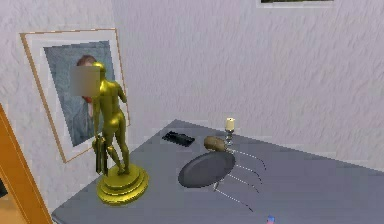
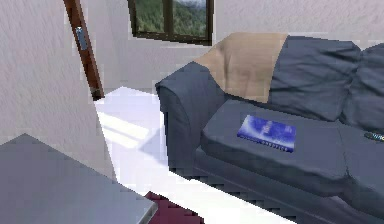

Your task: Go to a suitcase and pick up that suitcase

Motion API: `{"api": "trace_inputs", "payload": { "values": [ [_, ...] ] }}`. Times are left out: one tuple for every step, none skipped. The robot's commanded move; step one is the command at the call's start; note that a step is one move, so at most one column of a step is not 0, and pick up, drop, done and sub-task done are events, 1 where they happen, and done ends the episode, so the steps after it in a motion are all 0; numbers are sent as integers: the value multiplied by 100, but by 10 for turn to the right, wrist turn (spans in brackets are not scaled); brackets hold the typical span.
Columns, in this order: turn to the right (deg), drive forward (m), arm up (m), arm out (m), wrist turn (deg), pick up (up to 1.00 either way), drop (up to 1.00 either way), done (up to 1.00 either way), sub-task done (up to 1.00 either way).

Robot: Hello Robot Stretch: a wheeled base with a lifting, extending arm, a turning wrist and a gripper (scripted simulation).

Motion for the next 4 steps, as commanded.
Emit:
{"api": "trace_inputs", "payload": {
  "values": [
    [0, 0, 14, 0, 0, 0, 0, 0, 0],
    [0, 0, 0, 12, 0, 0, 0, 0, 0],
    [0, 0, 0, 0, 450, 0, 0, 0, 0],
    [0, 0, 0, 0, 450, 0, 0, 0, 0]
  ]
}}
